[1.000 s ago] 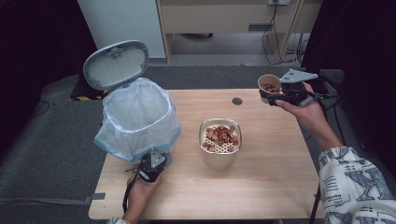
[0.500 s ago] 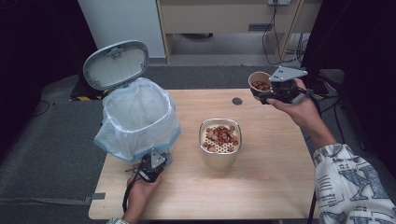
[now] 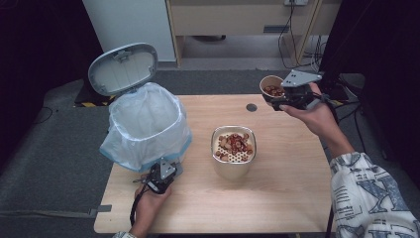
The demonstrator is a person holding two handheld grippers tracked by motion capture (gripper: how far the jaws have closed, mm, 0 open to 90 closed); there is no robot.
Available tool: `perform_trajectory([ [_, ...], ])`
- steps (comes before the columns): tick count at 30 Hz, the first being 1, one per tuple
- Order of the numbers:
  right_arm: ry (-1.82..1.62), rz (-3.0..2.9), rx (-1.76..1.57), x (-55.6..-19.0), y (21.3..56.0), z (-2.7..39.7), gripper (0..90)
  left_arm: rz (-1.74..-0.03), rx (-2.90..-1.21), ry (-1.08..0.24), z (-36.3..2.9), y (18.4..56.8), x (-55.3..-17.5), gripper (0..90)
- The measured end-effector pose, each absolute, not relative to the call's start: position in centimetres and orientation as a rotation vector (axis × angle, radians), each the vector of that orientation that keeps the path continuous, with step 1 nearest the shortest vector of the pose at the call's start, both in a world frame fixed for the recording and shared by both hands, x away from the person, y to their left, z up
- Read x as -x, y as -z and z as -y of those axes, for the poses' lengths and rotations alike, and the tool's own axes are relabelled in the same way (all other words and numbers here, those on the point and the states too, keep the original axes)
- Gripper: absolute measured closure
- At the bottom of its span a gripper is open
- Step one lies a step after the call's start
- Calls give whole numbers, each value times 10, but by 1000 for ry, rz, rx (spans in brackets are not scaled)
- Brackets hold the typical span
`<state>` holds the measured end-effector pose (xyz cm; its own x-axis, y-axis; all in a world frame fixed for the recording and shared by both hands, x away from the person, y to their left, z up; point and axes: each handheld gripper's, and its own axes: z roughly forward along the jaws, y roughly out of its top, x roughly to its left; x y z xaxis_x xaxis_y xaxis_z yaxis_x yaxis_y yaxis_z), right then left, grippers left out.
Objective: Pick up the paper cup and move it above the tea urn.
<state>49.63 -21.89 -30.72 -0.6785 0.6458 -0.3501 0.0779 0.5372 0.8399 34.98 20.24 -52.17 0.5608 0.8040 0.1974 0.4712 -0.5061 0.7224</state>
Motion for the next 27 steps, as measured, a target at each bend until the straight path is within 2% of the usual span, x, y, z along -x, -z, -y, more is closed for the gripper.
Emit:
perform_trajectory([
  [27,-1122,-2126,-507,-490,293,201,350,-1019,-2175,-702,-202,522,-350,894],
])
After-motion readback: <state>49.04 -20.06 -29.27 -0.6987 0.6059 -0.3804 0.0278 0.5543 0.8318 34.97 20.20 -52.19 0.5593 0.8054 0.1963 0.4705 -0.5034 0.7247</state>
